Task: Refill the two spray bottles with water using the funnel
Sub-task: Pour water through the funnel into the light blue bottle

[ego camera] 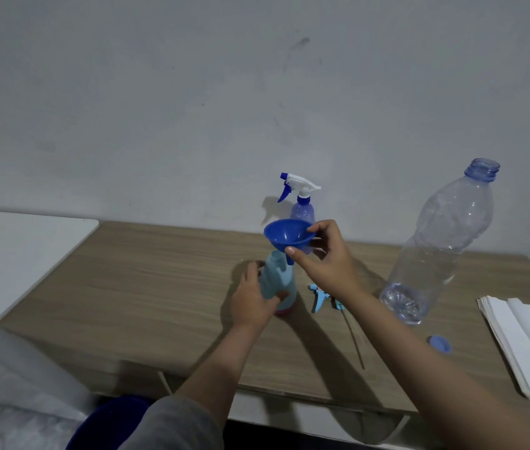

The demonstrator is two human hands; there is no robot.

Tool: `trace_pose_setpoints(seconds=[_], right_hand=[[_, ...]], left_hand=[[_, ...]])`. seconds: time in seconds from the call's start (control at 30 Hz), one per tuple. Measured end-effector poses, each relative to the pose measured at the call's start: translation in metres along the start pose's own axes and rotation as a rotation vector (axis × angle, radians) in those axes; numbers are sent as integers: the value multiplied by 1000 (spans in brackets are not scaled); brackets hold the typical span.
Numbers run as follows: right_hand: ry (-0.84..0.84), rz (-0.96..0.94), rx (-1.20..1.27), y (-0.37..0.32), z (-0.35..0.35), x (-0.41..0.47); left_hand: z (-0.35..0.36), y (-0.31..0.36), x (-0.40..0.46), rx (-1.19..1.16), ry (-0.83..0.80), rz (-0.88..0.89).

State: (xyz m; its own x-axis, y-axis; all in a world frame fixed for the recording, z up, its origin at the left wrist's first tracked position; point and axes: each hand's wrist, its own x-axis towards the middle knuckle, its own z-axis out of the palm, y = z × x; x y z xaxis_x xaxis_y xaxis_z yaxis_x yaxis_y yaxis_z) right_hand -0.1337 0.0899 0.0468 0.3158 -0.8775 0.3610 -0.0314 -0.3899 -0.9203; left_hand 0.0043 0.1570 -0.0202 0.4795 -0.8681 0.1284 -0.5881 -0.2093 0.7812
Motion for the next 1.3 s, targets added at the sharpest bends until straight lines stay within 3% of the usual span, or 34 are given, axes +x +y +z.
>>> trace_pose_setpoints(seconds=[1.1,1.3], right_hand=[[-6,-21,-107,24,16,-5],[205,-178,-272,19,-2,-27]], left_hand=[[3,7,-4,21,-1,-62],[-1,12,-8,-143,83,-91]])
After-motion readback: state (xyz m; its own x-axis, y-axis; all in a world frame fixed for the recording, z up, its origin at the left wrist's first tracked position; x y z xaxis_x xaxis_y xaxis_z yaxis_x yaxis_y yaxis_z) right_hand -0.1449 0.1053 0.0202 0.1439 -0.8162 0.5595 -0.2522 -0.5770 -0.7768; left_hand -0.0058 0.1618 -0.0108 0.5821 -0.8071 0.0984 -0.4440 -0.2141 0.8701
